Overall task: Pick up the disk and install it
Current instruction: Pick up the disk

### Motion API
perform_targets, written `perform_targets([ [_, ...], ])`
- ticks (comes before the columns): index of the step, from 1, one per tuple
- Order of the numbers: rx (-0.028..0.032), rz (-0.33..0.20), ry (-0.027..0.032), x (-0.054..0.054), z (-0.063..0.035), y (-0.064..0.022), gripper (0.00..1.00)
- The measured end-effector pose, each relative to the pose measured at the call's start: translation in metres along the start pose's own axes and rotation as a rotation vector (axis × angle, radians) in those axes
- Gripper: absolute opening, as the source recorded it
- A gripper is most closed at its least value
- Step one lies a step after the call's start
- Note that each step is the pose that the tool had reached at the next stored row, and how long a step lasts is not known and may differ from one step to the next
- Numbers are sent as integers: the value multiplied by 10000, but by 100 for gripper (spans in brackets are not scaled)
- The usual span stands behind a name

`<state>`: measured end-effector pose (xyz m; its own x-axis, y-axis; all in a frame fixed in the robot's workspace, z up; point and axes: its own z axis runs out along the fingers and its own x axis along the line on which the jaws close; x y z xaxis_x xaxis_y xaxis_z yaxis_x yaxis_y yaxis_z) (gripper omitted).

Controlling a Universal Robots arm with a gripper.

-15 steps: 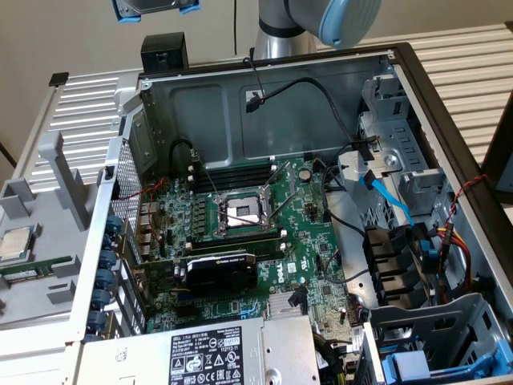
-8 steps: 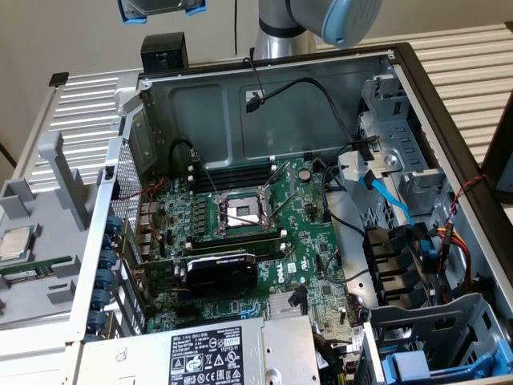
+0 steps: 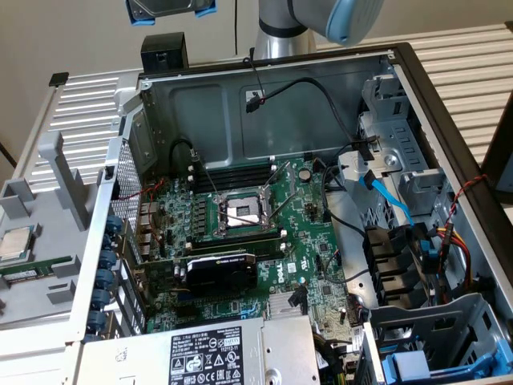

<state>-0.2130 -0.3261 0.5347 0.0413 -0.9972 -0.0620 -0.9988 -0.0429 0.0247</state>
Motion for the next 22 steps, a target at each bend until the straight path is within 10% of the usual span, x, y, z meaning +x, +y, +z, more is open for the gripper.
perform_targets([
  [22, -1, 5, 37, 125, -43, -189, 37],
])
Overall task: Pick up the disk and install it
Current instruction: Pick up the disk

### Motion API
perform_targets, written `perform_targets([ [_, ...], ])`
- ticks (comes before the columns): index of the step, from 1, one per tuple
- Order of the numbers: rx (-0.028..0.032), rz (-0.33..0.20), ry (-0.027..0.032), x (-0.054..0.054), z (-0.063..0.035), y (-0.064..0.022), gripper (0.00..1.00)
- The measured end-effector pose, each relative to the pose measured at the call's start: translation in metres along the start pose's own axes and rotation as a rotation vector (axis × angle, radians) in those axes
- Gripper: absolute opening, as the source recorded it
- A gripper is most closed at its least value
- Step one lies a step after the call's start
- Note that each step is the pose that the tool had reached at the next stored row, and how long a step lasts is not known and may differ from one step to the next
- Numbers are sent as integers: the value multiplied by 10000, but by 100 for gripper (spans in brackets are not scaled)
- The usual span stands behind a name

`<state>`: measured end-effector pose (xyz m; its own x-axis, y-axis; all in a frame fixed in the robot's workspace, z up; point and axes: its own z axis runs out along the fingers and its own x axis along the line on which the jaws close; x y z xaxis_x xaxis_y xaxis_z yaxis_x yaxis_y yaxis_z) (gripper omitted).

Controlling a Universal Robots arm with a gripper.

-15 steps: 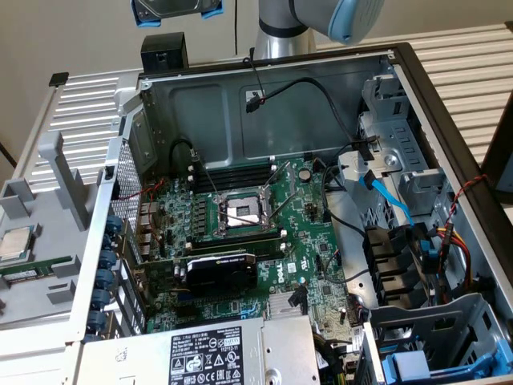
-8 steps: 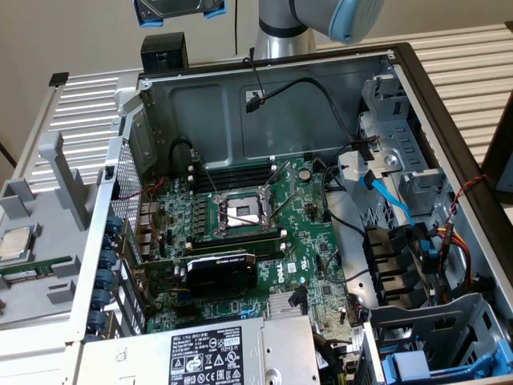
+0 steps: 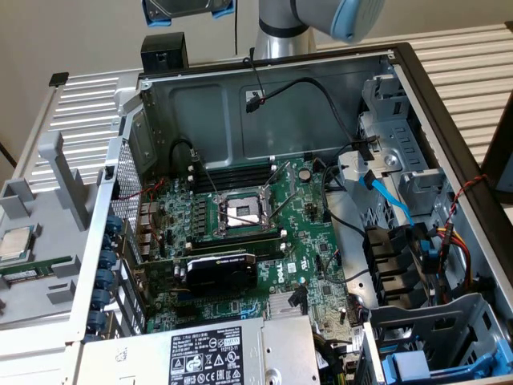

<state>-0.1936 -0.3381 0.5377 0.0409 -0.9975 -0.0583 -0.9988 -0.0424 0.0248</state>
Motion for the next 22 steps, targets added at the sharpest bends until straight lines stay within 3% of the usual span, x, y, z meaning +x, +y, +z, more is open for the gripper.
perform_targets([
  [4, -1, 18, 60, 36, -8, -8, 37],
  [9, -7, 44, 236, 65, -21, -12, 37],
  [13, -11, 51, 337, 99, -27, -20, 37],
  [18, -12, 51, 354, 195, -39, -52, 37],
  [22, -11, 51, 354, 284, -67, -134, 37],
])
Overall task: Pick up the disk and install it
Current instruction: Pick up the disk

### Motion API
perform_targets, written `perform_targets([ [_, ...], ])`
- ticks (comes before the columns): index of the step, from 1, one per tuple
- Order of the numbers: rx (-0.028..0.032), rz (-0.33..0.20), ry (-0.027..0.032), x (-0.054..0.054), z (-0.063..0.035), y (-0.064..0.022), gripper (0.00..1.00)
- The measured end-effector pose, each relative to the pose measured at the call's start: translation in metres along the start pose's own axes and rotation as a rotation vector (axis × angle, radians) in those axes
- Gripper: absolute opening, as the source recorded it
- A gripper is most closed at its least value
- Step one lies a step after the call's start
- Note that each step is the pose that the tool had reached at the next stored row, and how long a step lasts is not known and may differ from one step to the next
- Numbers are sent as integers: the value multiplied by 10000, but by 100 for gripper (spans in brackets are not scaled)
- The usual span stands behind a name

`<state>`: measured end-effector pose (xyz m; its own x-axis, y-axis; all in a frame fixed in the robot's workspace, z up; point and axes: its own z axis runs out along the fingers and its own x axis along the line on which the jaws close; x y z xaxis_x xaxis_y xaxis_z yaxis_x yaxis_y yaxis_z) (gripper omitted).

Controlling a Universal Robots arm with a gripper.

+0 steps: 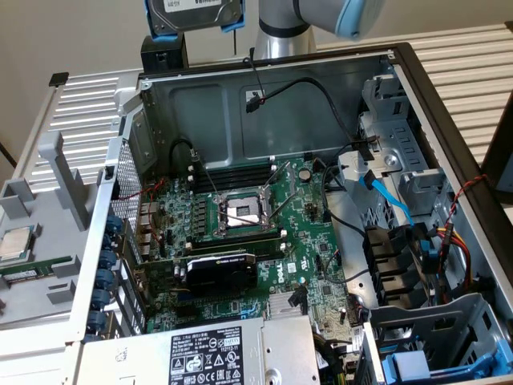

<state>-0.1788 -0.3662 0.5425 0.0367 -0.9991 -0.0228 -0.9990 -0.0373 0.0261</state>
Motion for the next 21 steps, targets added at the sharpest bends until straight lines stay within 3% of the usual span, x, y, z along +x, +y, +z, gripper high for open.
perform_targets([
  [14, -1, 0, 0, 284, -134, -454, 37],
  [21, -1, 0, 0, 463, -156, -633, 37],
])
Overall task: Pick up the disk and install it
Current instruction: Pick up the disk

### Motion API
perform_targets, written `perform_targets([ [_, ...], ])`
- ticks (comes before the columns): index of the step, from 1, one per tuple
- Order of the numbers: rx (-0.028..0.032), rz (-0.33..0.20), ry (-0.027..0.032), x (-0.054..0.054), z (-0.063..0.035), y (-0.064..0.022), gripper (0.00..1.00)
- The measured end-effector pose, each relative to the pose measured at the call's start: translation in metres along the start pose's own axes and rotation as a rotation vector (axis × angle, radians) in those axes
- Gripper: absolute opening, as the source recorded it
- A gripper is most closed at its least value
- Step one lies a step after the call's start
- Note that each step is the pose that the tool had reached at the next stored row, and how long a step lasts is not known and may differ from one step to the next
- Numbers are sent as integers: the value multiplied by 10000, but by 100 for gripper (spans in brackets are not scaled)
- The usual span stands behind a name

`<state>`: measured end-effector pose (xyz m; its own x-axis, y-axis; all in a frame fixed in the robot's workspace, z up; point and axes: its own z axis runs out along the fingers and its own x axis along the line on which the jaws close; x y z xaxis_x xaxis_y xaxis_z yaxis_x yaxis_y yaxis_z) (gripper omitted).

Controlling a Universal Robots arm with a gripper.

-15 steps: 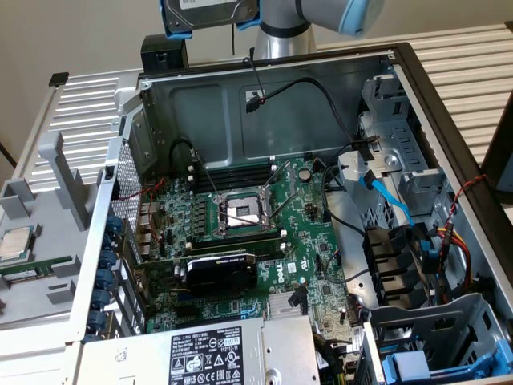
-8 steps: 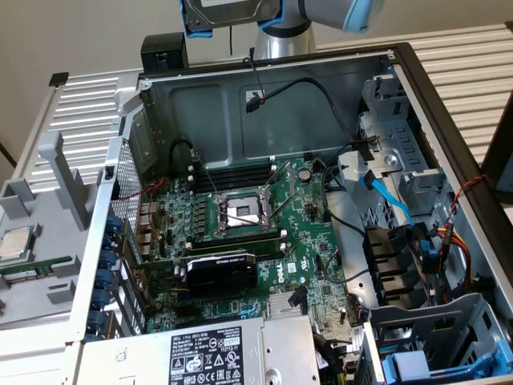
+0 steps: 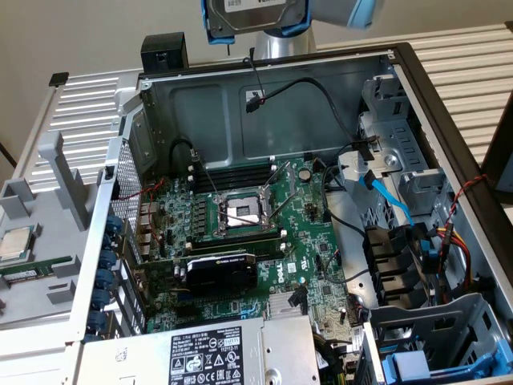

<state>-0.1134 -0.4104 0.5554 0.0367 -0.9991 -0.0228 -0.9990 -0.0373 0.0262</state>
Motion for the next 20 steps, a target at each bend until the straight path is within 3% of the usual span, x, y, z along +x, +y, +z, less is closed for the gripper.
perform_targets([
  [20, 0, 0, -1, 576, -29, -449, 37],
])
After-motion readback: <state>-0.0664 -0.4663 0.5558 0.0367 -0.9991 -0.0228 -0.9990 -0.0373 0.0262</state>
